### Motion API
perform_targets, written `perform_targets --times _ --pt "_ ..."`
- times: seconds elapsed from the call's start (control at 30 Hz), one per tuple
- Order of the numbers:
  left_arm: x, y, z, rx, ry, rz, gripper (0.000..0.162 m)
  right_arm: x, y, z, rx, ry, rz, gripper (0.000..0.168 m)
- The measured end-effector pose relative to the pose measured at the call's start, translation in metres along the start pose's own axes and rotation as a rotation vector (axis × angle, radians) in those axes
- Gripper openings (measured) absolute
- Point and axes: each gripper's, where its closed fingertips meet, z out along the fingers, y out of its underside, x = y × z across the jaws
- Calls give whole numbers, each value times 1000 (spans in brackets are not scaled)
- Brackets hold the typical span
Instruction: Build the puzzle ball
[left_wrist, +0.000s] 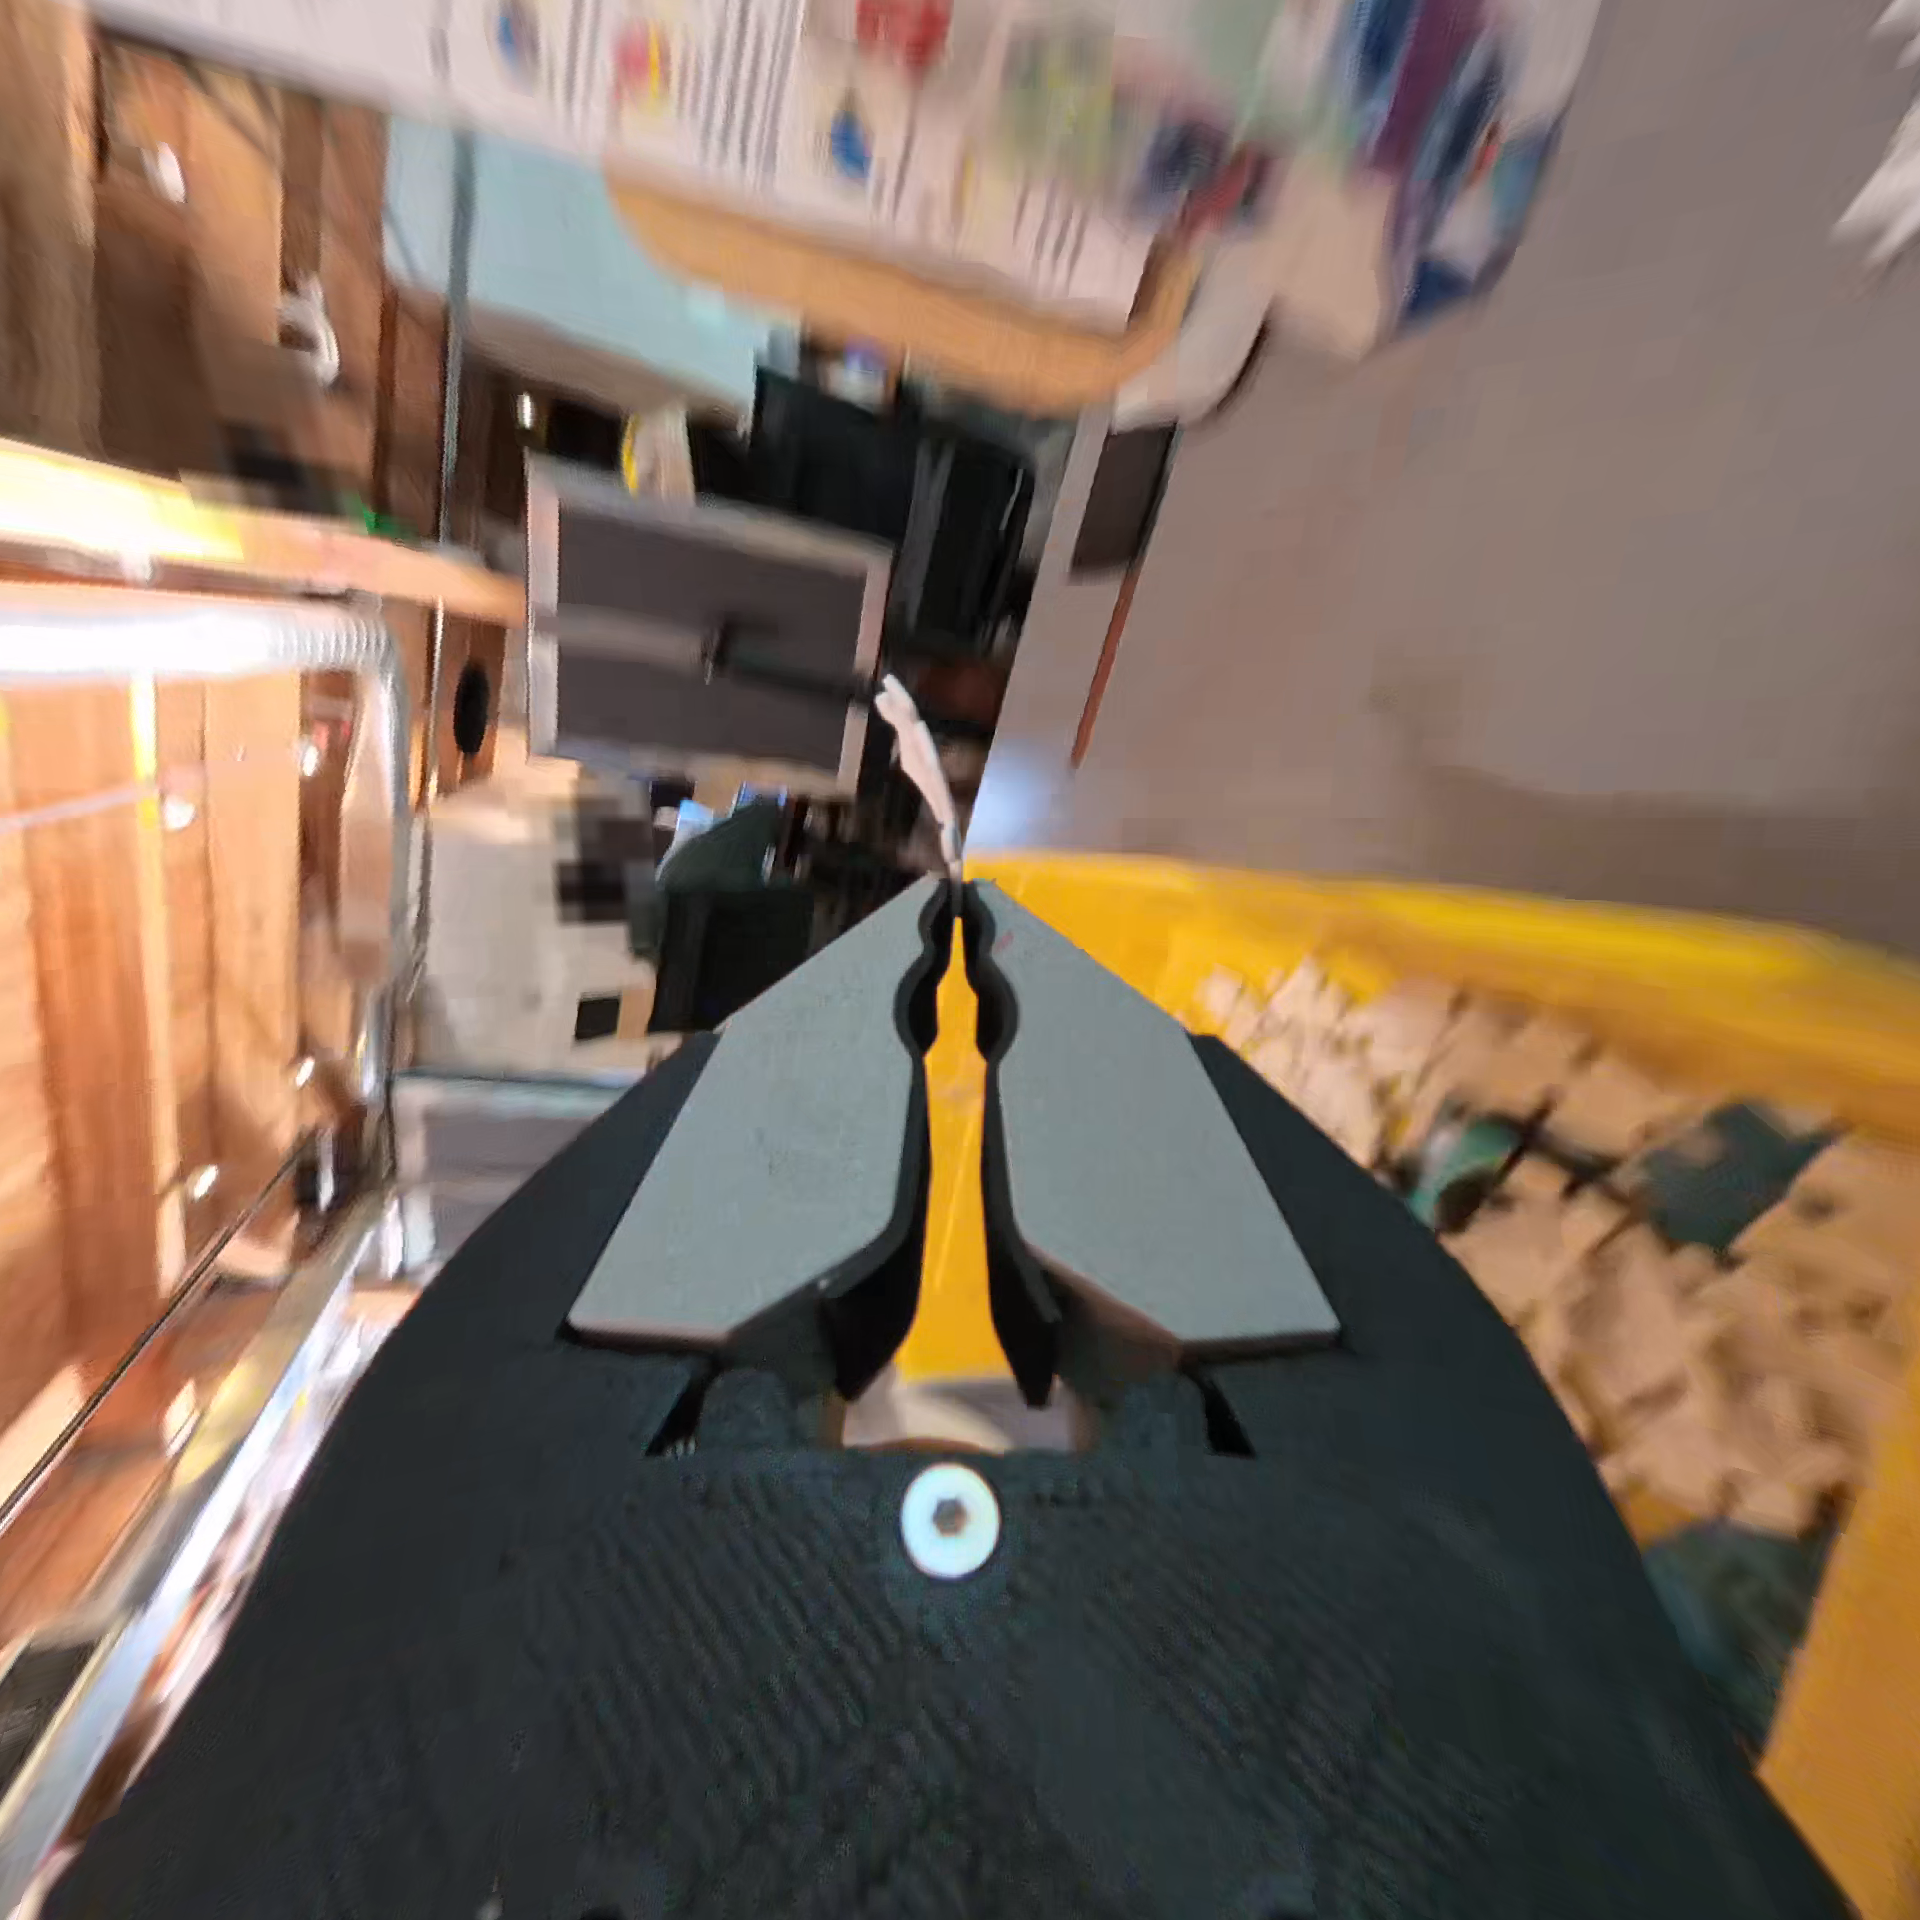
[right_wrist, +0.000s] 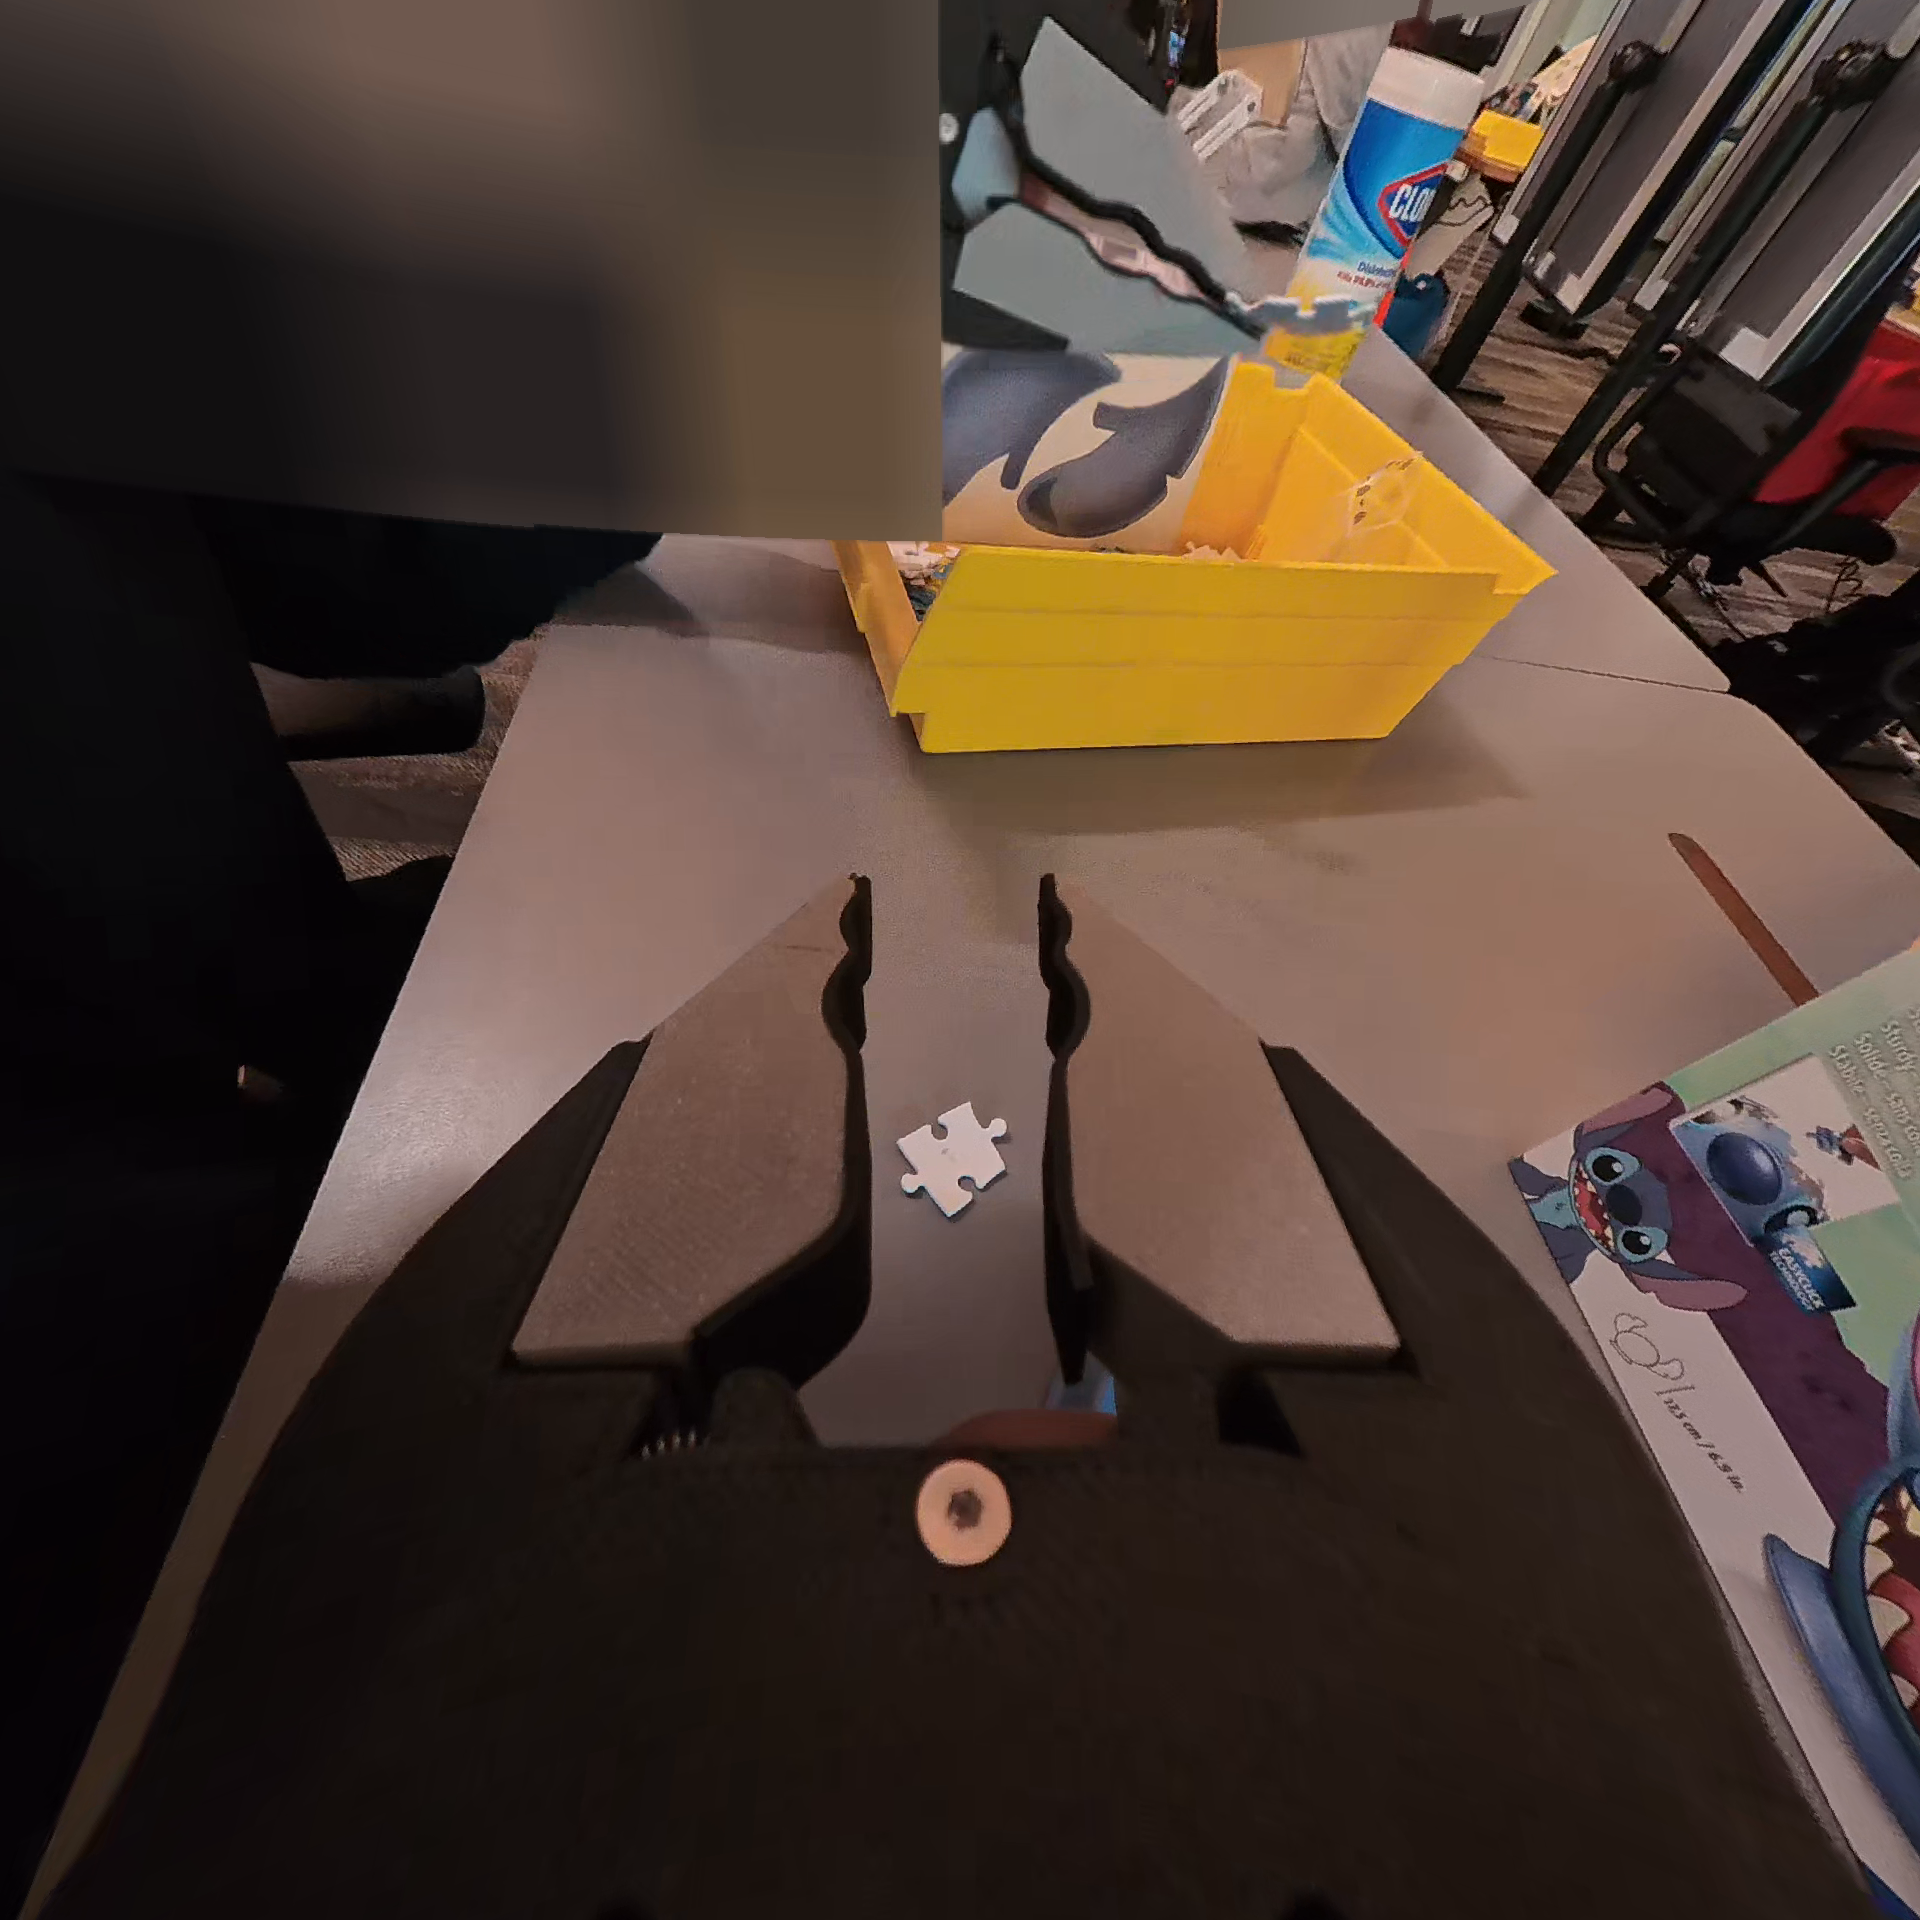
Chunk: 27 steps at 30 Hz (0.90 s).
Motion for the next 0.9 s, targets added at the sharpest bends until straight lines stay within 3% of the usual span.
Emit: perform_targets --times 0.03,0.27,0.4,0.63,0.9 --pt "-5 19 2 -57 11 9 0 0 0 -1 2 1 1 28" --pt "48 99 56 -272 469 140 0 -3 -3 -1 3 2 -10 28" --pt "56 134 87 -434 576 195 0 -5 -7 -3 17 3 -19 28" --pt "77 147 111 -531 713 135 0 -5 -14 -8 56 -6 1 27" --pt "77 150 95 -572 767 -9 27 -10 -20 -12 70 -4 -25 27"
